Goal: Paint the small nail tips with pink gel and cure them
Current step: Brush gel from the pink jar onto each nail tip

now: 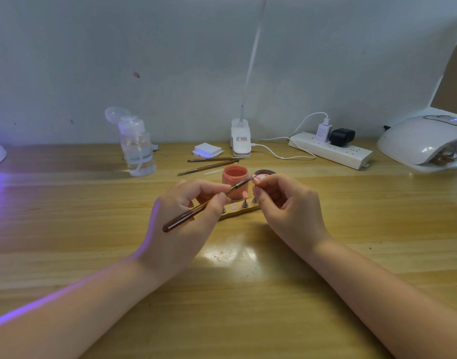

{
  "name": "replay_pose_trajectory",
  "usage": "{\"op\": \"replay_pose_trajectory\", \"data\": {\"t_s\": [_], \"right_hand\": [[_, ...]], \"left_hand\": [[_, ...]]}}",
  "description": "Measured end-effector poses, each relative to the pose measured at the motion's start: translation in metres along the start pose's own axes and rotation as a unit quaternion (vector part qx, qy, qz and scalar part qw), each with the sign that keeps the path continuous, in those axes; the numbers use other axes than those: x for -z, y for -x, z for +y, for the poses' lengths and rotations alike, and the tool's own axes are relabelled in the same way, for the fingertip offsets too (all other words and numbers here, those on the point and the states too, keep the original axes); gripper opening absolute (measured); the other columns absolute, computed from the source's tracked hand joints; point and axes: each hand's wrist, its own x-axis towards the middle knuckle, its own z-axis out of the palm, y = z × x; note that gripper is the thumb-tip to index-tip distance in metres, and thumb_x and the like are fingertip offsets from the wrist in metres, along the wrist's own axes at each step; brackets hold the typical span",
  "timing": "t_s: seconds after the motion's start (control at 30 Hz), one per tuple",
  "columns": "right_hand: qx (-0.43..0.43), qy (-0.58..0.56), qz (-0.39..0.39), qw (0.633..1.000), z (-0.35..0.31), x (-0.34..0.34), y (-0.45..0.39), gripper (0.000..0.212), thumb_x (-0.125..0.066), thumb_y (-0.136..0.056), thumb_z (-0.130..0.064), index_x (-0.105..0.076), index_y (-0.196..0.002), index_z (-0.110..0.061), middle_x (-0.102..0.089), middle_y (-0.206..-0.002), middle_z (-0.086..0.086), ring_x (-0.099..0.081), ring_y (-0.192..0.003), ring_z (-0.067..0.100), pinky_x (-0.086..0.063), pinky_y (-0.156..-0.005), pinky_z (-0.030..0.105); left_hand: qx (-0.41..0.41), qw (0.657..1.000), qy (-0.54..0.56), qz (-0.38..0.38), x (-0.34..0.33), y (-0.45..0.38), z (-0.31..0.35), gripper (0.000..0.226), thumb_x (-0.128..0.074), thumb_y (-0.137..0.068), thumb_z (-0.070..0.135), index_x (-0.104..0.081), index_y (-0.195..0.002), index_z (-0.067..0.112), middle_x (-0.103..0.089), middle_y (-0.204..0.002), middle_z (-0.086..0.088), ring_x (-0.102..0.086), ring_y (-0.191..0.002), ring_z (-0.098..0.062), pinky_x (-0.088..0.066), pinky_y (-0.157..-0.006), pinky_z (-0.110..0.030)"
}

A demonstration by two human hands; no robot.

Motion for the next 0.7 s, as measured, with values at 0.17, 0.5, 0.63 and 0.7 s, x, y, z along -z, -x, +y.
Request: {"op": "replay_pose_trajectory", "data": {"t_s": [0.17, 0.5, 0.63, 0.7], "right_hand": [[-0.005, 0.0, 0.006, 1.0, -0.0003, -0.0001, -0.0003, 0.009, -0.068, -0.086, -0.007, -0.07, -0.094, -0.005, -0.068, -0.077, 0.004, -0.063, -0.068, 0.021, -0.053, -0.063, 0.044], [0.028, 0.031, 0.021, 0.999, -0.0002, -0.0006, -0.0005, 0.008, -0.068, -0.086, -0.005, -0.069, -0.094, -0.004, -0.068, -0.077, 0.004, -0.062, -0.067, 0.021, -0.052, -0.063, 0.044], [0.057, 0.055, 0.024, 0.997, -0.0002, -0.0004, -0.0007, 0.006, -0.069, -0.085, -0.002, -0.069, -0.091, -0.004, -0.067, -0.078, 0.004, -0.061, -0.066, 0.02, -0.052, -0.061, 0.042], [0.062, 0.058, 0.027, 0.996, -0.0002, -0.0003, -0.0009, 0.005, -0.069, -0.085, -0.001, -0.069, -0.09, -0.004, -0.068, -0.078, 0.004, -0.061, -0.067, 0.02, -0.052, -0.062, 0.042]], "left_hand": [[-0.01, 0.999, 0.036, 0.003, 0.0015, -0.0008, 0.0008, 0.013, -0.059, -0.087, 0.017, -0.069, -0.093, 0.022, -0.073, -0.083, 0.011, -0.066, -0.077, 0.0, -0.045, -0.066, -0.007], [0.005, 0.997, 0.078, 0.002, 0.0012, -0.0018, 0.0005, 0.012, -0.059, -0.09, 0.016, -0.069, -0.096, 0.017, -0.074, -0.083, 0.007, -0.066, -0.077, -0.002, -0.045, -0.066, -0.008], [0.004, 0.998, 0.054, -0.022, 0.0014, -0.0019, 0.0002, 0.007, -0.063, -0.091, 0.016, -0.069, -0.094, 0.019, -0.073, -0.081, 0.014, -0.066, -0.078, 0.001, -0.044, -0.065, -0.007], [0.021, 0.999, 0.045, 0.003, 0.0019, -0.0028, -0.0026, 0.011, -0.06, -0.087, 0.021, -0.069, -0.092, 0.02, -0.073, -0.08, 0.009, -0.065, -0.076, 0.0, -0.043, -0.064, -0.007]]}}
